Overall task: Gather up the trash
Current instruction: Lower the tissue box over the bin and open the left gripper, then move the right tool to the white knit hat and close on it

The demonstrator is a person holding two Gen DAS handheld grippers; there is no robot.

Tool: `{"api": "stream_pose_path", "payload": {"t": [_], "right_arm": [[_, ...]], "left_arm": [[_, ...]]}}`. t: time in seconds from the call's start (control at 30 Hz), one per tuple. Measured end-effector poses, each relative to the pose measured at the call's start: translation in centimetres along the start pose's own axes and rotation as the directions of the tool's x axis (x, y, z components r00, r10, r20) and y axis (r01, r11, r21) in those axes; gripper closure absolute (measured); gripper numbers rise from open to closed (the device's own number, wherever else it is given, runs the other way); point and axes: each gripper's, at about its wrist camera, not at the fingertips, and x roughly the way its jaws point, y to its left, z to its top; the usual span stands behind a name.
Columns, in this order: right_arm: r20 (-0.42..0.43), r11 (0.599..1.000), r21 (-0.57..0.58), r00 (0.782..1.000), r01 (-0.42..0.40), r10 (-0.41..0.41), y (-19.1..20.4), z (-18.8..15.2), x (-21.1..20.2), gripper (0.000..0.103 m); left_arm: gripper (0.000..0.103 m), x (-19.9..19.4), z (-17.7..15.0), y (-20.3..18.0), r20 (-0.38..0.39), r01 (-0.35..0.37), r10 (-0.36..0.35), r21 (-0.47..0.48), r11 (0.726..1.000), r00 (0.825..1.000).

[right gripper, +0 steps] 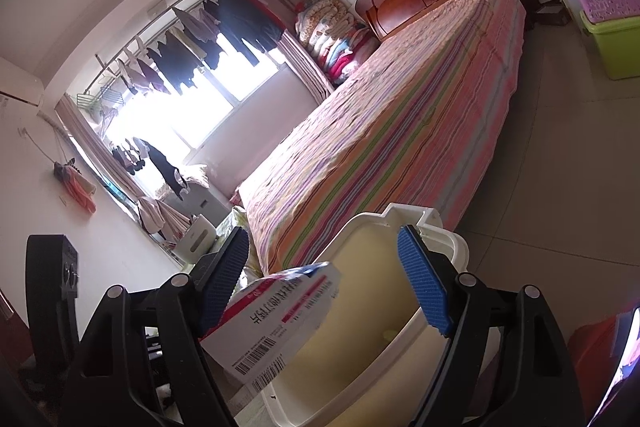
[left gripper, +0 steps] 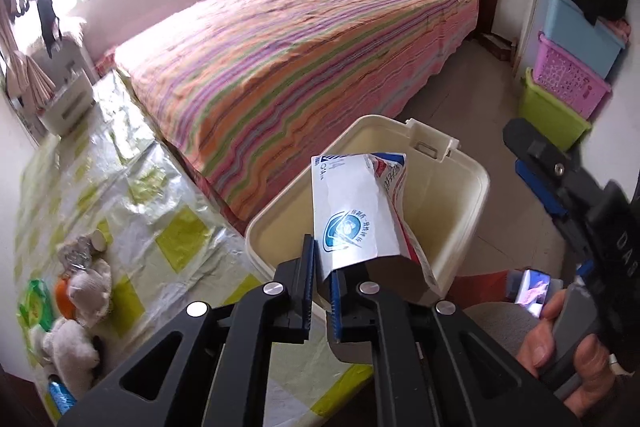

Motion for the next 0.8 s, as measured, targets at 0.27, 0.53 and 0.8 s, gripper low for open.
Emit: {"api": "stream_pose_path", "payload": {"t": [0.27, 0.53, 0.8], "right_arm": [[-0.007, 1.000, -0.004, 1.000, -0.002, 0.002, 0.0, 0.0, 0.1, 0.026], [-0.012, 1.000, -0.013, 1.000, -0.010, 0.010, 0.2, 0.0, 0.3, 0.026], [-0.051, 0.993, -0.113, 0.998, -0.041, 0.035, 3.5, -1.3, 1.2, 0.025]], "left_arm": [[0.024, -1.2, 0.1, 1.4, 0.046, 0.044, -0.039, -0.096, 0.994, 0.998], [0.024, -4.7, -1.3, 3.6, 0.120, -0.125, 0.145, -0.166, 0.978, 0.982], [0.024, -8.8, -6.2, 9.7, 0.152, -0.190, 0.249, -0.325, 0.926, 0.956]]}}
